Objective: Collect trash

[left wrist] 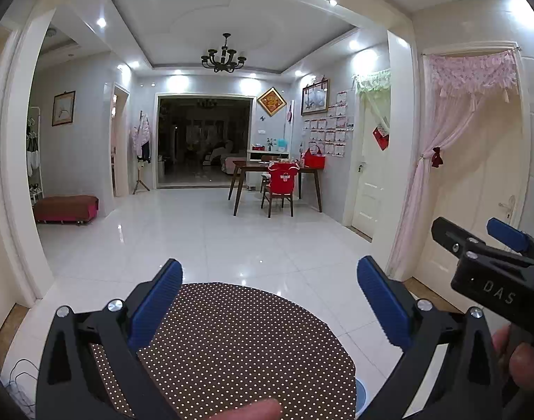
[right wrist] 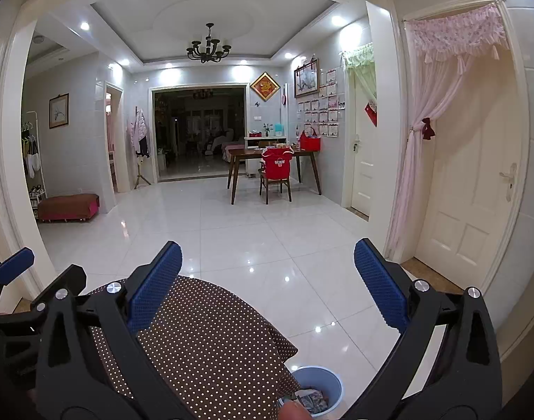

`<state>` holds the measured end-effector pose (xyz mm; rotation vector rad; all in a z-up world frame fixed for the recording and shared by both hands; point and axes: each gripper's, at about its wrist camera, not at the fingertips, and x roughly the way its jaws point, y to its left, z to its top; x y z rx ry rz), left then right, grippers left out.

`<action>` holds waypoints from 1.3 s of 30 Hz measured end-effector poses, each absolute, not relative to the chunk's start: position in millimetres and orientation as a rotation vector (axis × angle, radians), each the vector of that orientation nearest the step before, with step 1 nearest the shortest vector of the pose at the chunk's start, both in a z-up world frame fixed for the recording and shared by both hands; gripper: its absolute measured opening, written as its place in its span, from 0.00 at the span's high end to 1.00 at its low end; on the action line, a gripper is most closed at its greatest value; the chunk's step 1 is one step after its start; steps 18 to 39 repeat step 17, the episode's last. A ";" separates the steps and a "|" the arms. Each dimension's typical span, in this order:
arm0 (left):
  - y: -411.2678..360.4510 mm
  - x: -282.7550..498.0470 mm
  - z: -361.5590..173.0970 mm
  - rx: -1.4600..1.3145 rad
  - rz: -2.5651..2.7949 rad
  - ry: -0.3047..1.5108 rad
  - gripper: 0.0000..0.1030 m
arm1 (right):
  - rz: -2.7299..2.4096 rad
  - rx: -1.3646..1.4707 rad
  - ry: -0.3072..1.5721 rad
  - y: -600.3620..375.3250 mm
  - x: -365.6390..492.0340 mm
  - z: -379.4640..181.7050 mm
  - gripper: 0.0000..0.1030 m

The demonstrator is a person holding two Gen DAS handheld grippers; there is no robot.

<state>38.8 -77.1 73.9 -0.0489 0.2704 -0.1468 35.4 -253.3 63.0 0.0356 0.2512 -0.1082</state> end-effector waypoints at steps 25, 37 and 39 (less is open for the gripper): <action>-76.1 38.4 71.9 -0.036 -0.142 0.271 0.05 | -0.100 0.045 0.265 -254.5 38.4 63.8 0.06; -76.1 38.4 71.9 -0.036 -0.142 0.271 0.05 | -0.100 0.045 0.265 -254.5 38.4 63.8 0.06; -76.1 38.4 71.9 -0.036 -0.142 0.271 0.05 | -0.100 0.045 0.265 -254.5 38.4 63.8 0.06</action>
